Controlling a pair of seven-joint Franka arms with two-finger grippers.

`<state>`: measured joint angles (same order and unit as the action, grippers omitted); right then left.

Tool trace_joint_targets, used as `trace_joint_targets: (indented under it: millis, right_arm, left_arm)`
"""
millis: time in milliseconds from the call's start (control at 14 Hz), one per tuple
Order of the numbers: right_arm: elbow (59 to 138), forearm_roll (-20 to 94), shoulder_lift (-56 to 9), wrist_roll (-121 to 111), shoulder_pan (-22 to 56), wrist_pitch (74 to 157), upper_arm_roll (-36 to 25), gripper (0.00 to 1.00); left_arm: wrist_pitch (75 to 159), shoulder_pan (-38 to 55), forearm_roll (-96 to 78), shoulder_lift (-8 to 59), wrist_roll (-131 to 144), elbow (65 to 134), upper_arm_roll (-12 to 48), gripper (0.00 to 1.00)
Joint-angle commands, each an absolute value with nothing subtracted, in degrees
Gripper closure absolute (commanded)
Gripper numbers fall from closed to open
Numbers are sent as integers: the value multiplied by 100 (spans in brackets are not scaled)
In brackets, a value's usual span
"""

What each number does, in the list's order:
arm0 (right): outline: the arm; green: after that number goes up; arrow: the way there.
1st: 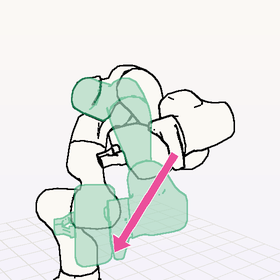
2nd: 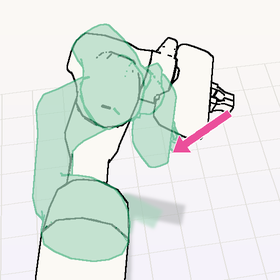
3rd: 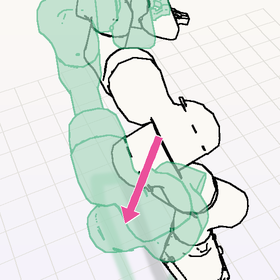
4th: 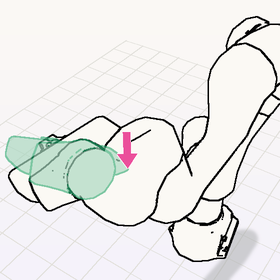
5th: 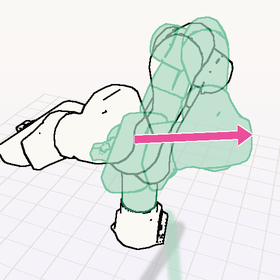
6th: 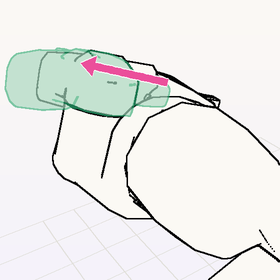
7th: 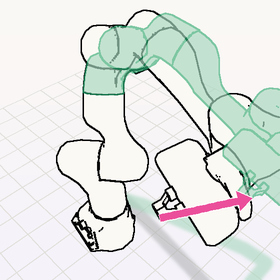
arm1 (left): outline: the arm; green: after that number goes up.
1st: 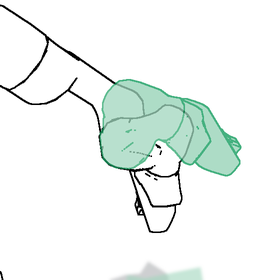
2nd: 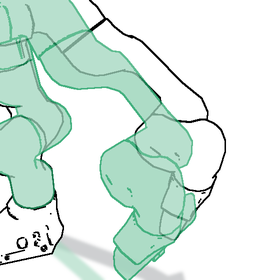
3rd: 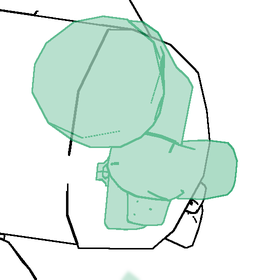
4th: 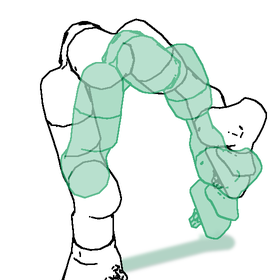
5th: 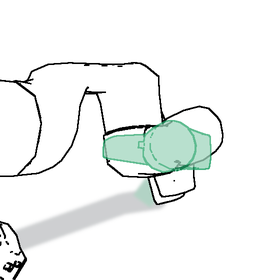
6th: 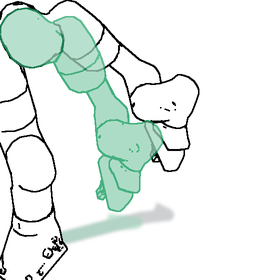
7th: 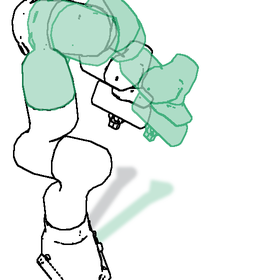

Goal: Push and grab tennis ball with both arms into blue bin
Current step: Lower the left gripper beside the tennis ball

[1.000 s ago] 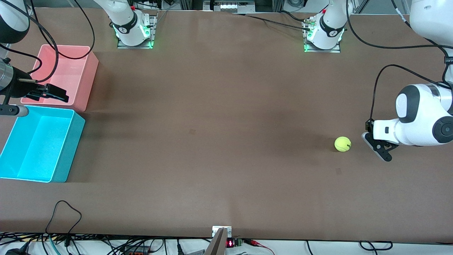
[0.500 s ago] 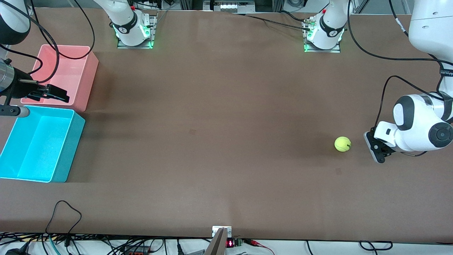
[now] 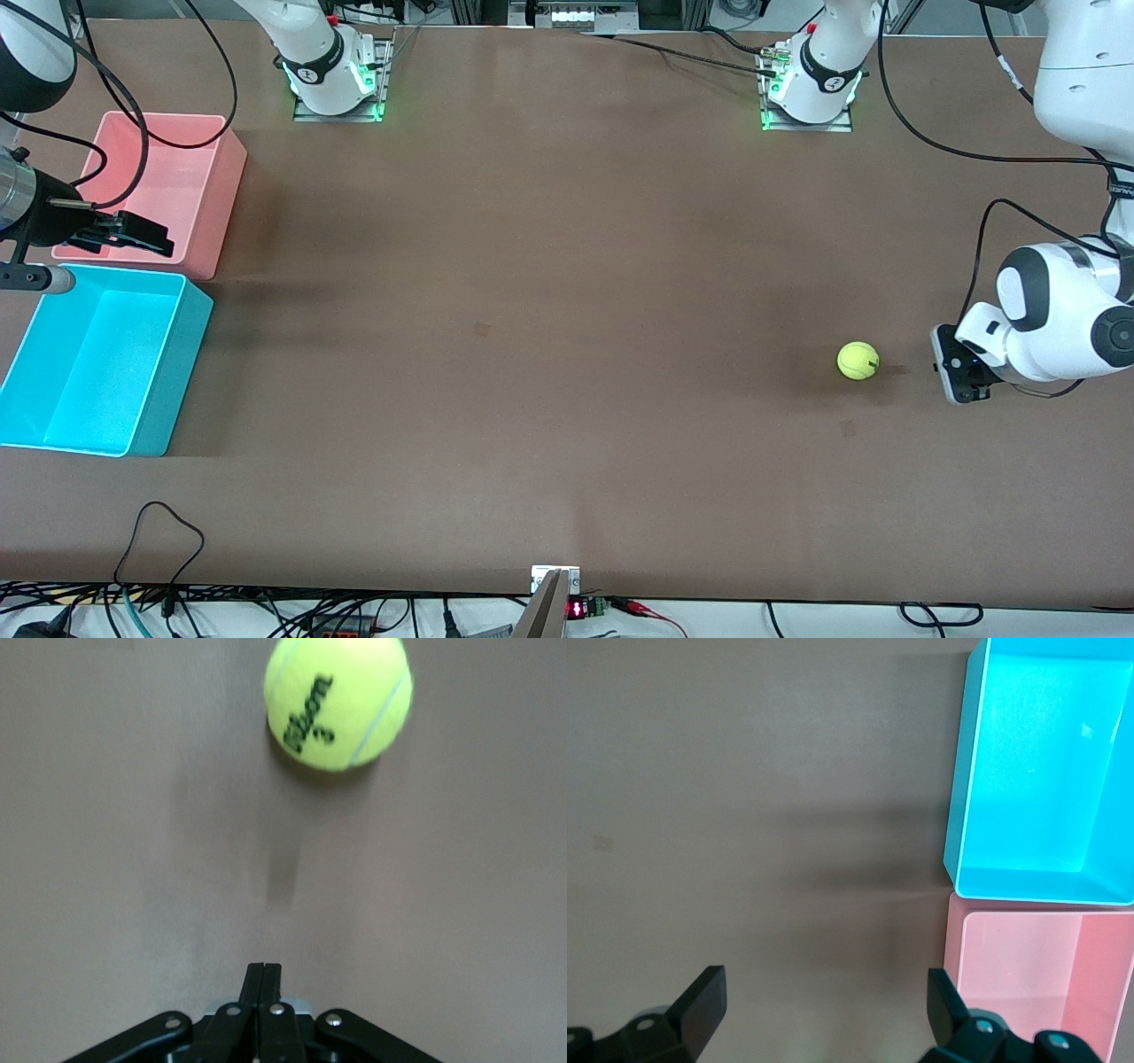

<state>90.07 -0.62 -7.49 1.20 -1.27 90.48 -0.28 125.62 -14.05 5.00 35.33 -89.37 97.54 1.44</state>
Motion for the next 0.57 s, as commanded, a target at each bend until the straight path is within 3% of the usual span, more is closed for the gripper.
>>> trace_joint_targets:
  millis: [0, 500]
  right_arm:
    - [9053, -70, -738, 71, -202, 9026, -53, 0]
    - [9053, -70, -738, 158, -141, 9018, -35, 0]
  left_arm:
    - [12586, -1433, 633, 3577, -9009, 9825, 211, 100]
    - [12569, -1415, 633, 3577, -9026, 9940, 229, 100]
